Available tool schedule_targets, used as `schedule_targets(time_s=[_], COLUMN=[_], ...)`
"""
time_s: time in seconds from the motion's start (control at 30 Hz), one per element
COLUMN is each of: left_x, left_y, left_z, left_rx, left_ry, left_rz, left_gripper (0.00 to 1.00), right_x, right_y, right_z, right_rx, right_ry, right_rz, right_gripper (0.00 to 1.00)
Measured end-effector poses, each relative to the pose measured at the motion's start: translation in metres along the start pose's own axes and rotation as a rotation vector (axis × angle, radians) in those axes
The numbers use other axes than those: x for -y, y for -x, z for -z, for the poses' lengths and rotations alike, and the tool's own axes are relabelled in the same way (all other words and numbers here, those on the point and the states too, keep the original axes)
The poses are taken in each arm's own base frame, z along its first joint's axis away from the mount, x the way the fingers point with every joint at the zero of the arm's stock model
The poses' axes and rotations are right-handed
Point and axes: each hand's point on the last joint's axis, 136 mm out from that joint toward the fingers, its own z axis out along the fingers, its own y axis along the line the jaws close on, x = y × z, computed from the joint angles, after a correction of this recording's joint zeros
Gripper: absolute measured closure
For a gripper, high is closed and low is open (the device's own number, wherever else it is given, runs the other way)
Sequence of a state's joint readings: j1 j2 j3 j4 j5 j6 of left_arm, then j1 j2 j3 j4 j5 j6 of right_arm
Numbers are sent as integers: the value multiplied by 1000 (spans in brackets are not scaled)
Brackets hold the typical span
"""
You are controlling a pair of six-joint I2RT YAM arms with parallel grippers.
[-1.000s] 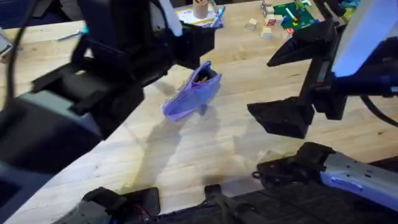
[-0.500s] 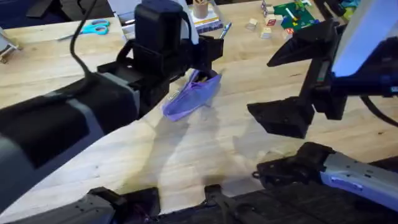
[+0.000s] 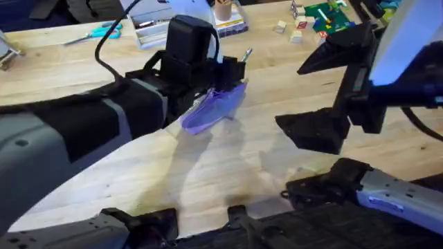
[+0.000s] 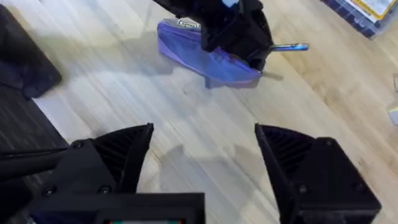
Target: Unzip the bag, pick up the pens from the table one at a time and place them inside, then zip the bag closed.
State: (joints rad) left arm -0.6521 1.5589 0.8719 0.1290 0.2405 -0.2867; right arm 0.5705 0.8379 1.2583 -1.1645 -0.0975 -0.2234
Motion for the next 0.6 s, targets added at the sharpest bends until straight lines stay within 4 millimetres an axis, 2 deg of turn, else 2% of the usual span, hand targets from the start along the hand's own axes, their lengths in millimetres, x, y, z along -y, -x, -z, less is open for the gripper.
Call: schedule_targets(time_s=[0.17,0.23,0.27,0.6], left_x=[-9,-18,-20,-35], left_y=[-28,-53,-57,-69], left_z=[2,7,8,16], left_rx=[-113,-218,-234,-301], left_ry=[36,78,91,194], left_rz=[-21,-49,-50,-69], left_gripper=[959,959,959,959], right_x=[0,0,0,0], right_y=[-1,-1,-1,-1], right_z=[0,0,0,0], right_rx=[-3,-3,-3,-3], right_ry=[1,1,1,1], right_rz=[0,0,0,-1], right_gripper=[3,3,3,3])
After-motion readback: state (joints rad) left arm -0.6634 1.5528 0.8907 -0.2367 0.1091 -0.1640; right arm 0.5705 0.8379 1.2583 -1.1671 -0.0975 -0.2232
